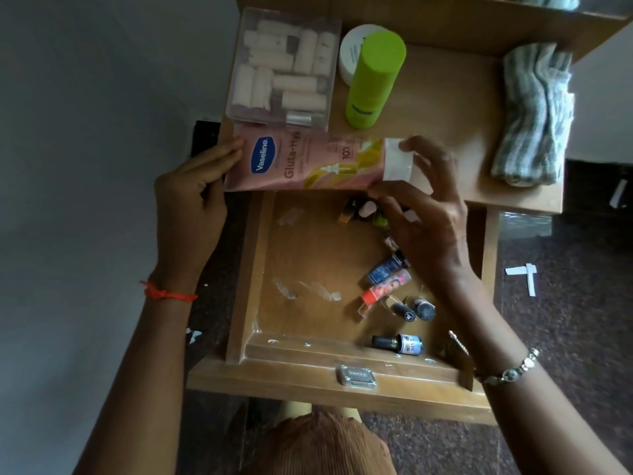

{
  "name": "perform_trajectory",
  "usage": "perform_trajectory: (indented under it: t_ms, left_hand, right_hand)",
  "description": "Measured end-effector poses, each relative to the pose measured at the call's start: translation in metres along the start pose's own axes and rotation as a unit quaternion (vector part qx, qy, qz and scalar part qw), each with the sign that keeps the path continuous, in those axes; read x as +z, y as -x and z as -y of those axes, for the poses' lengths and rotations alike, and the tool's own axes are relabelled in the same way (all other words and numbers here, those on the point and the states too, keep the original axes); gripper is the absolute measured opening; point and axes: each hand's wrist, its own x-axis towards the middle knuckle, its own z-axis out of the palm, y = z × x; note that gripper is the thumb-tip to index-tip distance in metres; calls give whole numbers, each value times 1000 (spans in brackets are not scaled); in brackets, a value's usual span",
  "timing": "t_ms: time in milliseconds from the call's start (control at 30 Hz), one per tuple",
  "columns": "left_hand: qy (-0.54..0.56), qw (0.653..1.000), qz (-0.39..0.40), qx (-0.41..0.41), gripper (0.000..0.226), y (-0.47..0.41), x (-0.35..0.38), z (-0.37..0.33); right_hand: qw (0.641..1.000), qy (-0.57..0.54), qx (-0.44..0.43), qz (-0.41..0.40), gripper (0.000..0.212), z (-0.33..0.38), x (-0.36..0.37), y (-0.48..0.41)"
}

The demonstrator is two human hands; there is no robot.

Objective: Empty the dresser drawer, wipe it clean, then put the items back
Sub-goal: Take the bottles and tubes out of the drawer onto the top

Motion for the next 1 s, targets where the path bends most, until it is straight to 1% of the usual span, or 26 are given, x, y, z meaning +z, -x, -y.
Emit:
perform_trajectory:
  t_ms: [67, 133, 233, 333, 467, 533, 667, 800, 867, 1000]
  left_hand:
    - [1, 1000, 9, 1, 32, 2, 1, -2]
    - [5, 1000, 16, -1, 34, 4, 3, -5]
    - [-1, 1000, 26, 5, 41, 8, 8, -8]
    - [1, 999, 32, 11, 54, 12, 12, -8]
    - [-7, 1000, 13, 27, 49, 17, 17, -8]
    - [-4, 1000, 10, 26, 47, 18, 19, -8]
    - [-2, 999, 7, 34, 45, 17, 20, -10]
    - [10, 999, 6, 43, 44, 20, 25, -16]
    - [12, 998, 8, 58, 43, 21, 33, -23]
    - [15, 995, 14, 99, 40, 21, 58, -39]
  right_hand:
    - [999, 20, -25, -20, 4, 1, 2, 0]
    - [999, 25, -31, -32, 10, 1, 4, 0]
    - [1000, 4, 10, -23, 29, 3, 2, -2]
    - [998, -8, 62, -15, 40, 8, -3, -3]
    - [994, -38, 98, 14, 51, 3, -6, 0]
    - [992, -61, 109, 18, 52, 1, -7, -1]
    - [993, -52, 109, 10, 51, 2, -8, -4]
    - [990, -71, 120, -2, 50, -2, -16, 2]
    - [991, -48, 120, -17, 50, -10, -25, 9]
    - [990, 49, 120, -62, 49, -19, -39, 17]
